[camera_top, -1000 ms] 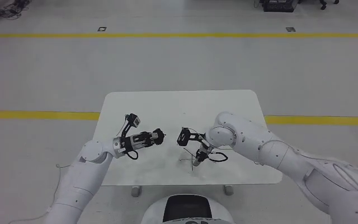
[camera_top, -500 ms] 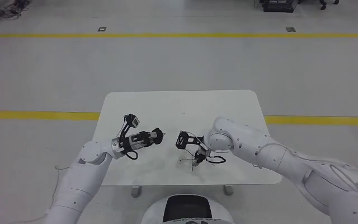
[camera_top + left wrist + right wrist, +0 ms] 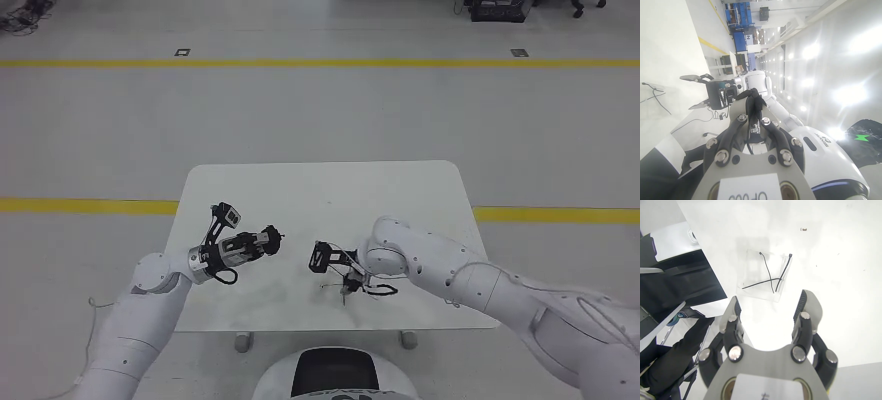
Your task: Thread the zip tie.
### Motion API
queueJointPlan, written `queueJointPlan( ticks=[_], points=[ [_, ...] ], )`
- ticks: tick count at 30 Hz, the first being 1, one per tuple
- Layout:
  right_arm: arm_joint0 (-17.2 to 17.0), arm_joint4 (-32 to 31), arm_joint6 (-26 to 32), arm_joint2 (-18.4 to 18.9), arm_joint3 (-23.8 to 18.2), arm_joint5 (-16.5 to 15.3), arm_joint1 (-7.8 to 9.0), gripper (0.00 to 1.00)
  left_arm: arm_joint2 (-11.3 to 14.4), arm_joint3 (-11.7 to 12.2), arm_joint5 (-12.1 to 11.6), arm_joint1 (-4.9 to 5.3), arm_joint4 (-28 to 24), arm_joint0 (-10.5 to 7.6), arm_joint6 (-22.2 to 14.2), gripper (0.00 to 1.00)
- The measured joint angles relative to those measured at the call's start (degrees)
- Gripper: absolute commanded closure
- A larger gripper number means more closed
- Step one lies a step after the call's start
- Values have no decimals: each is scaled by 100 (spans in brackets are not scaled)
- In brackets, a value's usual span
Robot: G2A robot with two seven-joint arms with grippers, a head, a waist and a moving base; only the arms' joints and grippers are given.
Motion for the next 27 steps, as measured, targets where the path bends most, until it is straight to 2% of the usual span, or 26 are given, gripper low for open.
queueJointPlan(
  ticks=[8,27],
  points=[
    [-146,-210,-87,0,190,0,-211,73,0,0,0,0,0,0,0,100],
    [-357,-509,-347,0,918,0,-659,75,0,0,0,0,0,0,0,100]
  ],
)
